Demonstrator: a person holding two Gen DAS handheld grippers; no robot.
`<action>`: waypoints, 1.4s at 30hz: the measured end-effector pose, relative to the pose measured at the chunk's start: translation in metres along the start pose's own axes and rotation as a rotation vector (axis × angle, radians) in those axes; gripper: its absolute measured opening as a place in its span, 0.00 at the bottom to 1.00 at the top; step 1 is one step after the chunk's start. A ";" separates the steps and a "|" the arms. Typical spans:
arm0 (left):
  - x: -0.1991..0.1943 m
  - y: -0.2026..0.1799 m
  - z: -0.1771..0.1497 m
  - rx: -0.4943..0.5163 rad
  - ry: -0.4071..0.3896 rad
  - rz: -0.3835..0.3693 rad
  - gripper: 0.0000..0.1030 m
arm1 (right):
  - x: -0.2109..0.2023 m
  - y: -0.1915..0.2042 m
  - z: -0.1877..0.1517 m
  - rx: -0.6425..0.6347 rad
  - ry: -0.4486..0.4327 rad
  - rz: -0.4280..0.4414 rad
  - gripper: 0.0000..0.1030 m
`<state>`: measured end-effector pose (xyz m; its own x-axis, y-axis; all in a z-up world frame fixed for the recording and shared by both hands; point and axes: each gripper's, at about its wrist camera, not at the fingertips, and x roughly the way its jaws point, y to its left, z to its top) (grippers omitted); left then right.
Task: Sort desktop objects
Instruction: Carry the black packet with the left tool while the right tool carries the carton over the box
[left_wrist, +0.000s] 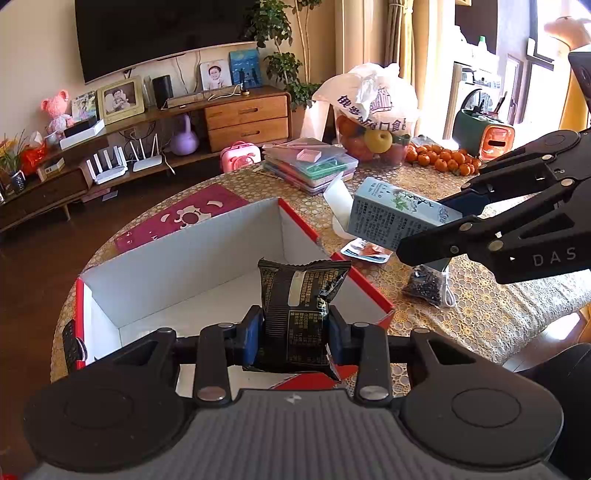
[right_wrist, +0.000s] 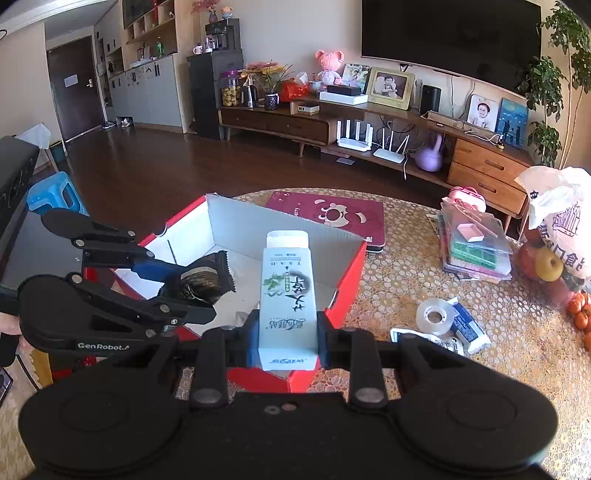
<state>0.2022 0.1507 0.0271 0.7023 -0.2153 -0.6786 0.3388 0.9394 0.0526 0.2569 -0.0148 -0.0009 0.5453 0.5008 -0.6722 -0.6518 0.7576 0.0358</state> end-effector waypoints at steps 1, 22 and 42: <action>0.002 0.006 -0.001 -0.008 0.005 0.006 0.34 | 0.003 0.002 0.002 0.001 0.001 0.002 0.28; 0.041 0.073 -0.004 -0.070 0.073 0.054 0.34 | 0.067 0.023 0.019 -0.012 0.051 0.005 0.28; 0.101 0.099 -0.005 -0.044 0.223 0.055 0.34 | 0.142 0.025 0.025 -0.029 0.149 -0.049 0.28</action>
<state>0.3041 0.2236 -0.0398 0.5614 -0.1036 -0.8210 0.2727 0.9599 0.0653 0.3306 0.0855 -0.0770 0.4938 0.3942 -0.7751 -0.6424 0.7661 -0.0196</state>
